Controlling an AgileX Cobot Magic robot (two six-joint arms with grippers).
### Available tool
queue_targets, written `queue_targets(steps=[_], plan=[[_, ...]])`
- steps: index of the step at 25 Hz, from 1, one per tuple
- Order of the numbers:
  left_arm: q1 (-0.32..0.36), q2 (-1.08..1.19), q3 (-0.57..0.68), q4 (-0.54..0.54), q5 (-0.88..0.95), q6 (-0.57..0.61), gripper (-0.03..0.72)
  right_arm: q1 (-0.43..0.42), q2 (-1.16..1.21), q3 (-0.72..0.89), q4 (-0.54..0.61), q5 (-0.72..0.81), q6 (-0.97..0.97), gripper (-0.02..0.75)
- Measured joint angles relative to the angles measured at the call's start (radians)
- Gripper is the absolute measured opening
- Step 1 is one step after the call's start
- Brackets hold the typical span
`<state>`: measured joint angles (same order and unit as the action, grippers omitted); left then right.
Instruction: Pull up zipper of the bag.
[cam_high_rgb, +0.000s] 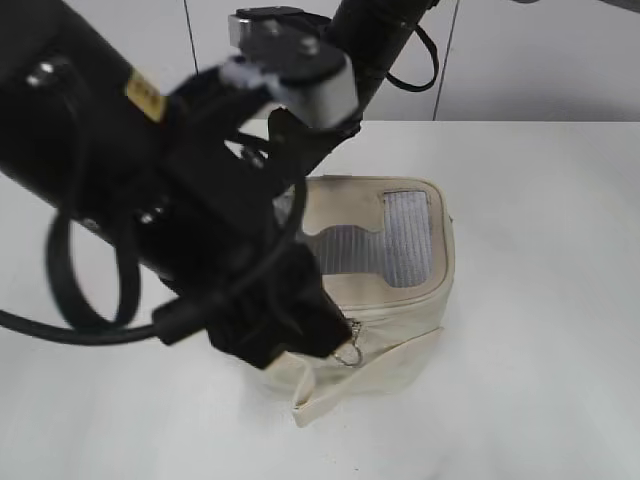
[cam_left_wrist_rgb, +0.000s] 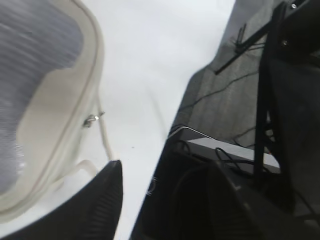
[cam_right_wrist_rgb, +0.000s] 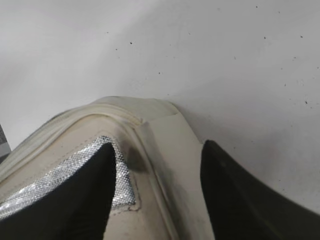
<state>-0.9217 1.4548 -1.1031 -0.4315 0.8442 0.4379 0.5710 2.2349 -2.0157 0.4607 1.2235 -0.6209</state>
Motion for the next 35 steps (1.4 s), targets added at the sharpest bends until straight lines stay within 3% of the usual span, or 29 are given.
queue_targets(steps=[3,6,14,18,23,27,35], plan=[[0.029,-0.076,0.000,0.131,-0.014,-0.084,0.432,-0.001,-0.014,-0.008,-0.012,0.000,0.023,0.468],[0.102,-0.108,-0.001,0.206,-0.027,-0.119,0.434,-0.003,-0.036,-0.022,-0.071,0.000,0.068,0.506],[0.321,-0.054,-0.022,0.235,-0.167,-0.119,0.435,-0.091,-0.096,-0.024,-0.124,-0.001,0.147,0.526],[0.349,0.061,-0.110,0.236,-0.186,-0.093,0.435,-0.161,-0.122,-0.024,-0.129,-0.002,0.198,0.526],[0.350,0.251,-0.314,0.234,-0.156,-0.076,0.438,-0.250,-0.174,0.029,-0.135,-0.004,0.228,0.526],[0.350,0.400,-0.523,0.173,-0.055,0.003,0.438,-0.301,-0.232,0.140,-0.135,-0.004,0.230,0.526],[0.350,0.664,-0.876,-0.101,0.248,0.185,0.438,-0.361,-0.340,0.363,-0.135,-0.005,0.230,0.526]])
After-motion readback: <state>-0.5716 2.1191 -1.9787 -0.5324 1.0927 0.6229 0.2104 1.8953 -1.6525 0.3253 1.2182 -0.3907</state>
